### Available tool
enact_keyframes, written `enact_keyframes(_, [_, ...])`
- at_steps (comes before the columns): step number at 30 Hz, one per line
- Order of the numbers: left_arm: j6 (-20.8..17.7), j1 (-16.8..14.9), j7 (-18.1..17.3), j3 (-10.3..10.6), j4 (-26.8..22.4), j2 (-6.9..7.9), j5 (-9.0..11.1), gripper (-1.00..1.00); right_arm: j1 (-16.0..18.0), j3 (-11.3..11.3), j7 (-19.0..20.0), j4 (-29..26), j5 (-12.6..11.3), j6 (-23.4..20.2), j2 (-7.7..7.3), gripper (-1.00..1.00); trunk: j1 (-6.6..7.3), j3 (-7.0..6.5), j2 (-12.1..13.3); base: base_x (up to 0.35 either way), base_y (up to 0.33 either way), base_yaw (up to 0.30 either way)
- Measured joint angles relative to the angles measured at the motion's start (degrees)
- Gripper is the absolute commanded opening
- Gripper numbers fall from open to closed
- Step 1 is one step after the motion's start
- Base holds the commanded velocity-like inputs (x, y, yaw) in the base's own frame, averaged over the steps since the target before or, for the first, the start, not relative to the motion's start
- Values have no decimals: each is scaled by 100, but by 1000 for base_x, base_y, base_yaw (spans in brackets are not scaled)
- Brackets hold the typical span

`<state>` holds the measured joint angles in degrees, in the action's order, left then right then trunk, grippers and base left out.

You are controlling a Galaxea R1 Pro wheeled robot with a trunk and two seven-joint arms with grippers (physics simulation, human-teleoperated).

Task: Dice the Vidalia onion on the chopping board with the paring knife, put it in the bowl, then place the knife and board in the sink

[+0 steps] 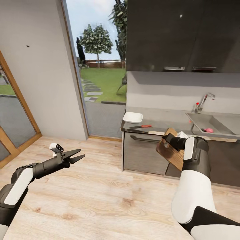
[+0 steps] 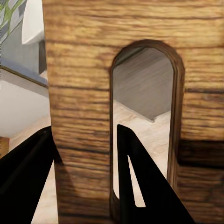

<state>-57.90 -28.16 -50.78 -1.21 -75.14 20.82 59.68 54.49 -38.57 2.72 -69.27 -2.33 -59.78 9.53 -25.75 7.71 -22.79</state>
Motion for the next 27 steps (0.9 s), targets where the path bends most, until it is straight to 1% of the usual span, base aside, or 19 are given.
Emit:
enact_keyframes(5, [0, 0, 0, 0, 1, 0, 0, 100, 0, -65, -2, -57, -56, 0, 41, -100, 0, 0, 0, 0, 0, 0])
enact_keyframes(6, [0, 0, 0, 0, 0, 0, -1, 100, 0, -121, -8, -102, -69, 0, 41, -100, 0, 0, 0, 0, 0, 0])
enact_keyframes(7, [0, 1, 0, 0, -1, 0, -1, 100, 1, -221, -18, -177, -47, 0, 40, -100, 0, 0, -1, 0, 0, 0])
enact_keyframes(10, [-1, 2, 1, -1, 1, 1, -2, 100, 1, -771, -60, -644, 78, -1, 40, -100, 0, -1, 0, 0, 0, 0])
enact_keyframes(11, [1, 1, 1, -1, 1, 0, -1, 100, 1, -959, -90, -943, 80, -1, 40, -100, -1, -1, 1, 0, 0, 0])
enact_keyframes(13, [0, 2, 1, -1, -1, 1, 0, 100, 2, -1202, -144, -1443, 432, -1, 40, -100, 0, -1, -1, 0, 0, 0])
enact_keyframes(14, [-1, 1, 1, -1, -2, 1, 2, 100, -1, -1313, -177, -1553, 746, -1, 41, -100, 1, 0, -1, 0, 0, 0])
enact_keyframes(15, [0, 1, 1, -1, -2, 1, 1, 100, -1, -1356, -164, -1592, 909, -2, 41, -100, 0, 0, 0, 0, 0, 0])
enact_keyframes(16, [0, 0, 0, 0, -1, 0, 0, 100, 6, -1412, -167, -1639, 946, -2, 42, -100, 0, 0, 0, 0, 0, 0])
enact_keyframes(17, [0, 0, 0, 0, 0, 0, 0, 100, 25, -1456, -172, -1669, 1236, -3, 42, -100, 0, 0, 0, 0, 0, 0])
enact_keyframes(18, [1, 0, 0, 0, 1, 0, -1, 100, 49, -1512, -177, -1712, 1834, -5, 42, -100, 0, 0, 0, 0, 0, 0])
enact_keyframes(19, [0, 1, 1, -1, -1, 1, 0, 100, 53, -1527, -182, -1726, 2220, -6, 41, -100, 0, 0, 0, 0, 0, 0])
enact_keyframes(20, [0, 0, 0, 0, 0, 0, -1, 100, 66, -1529, -179, -1729, 2137, -5, 42, -100, 0, 0, 0, 0, 0, 0])
enact_keyframes(21, [1, 0, 0, 0, 2, 0, -2, 100, 87, -1528, -177, -1732, 2133, -5, 43, -100, 0, 0, 0, 0, 0, 0])
enact_keyframes(23, [1, 1, 0, -1, 0, 0, -2, 100, 232, -1532, -181, -1704, 2763, -7, 42, -100, 0, -1, -1, 0, 0, 0])
enact_keyframes(24, [1, 1, 0, 0, 1, 0, -3, 100, 390, -1532, -181, -1639, 2935, -7, 42, -100, 0, -1, 0, 0, 0, 0])
enact_keyframes(25, [1, 1, 0, 0, 0, 0, -3, 100, 711, -1543, -179, -1351, 3280, -10, 42, -100, -1, -2, 1, 0, 0, 0])
enact_keyframes(26, [-1, 0, -1, 0, 0, 0, -1, 100, 1063, -1509, -175, -815, 3616, -10, 43, -100, 0, -2, -1, 0, 0, 0])
enact_keyframes(27, [-1, -1, -1, 2, 1, -1, -2, 100, 1187, -1530, -166, -557, 3325, -9, 43, -100, -1, -1, 2, 0, 0, 0])
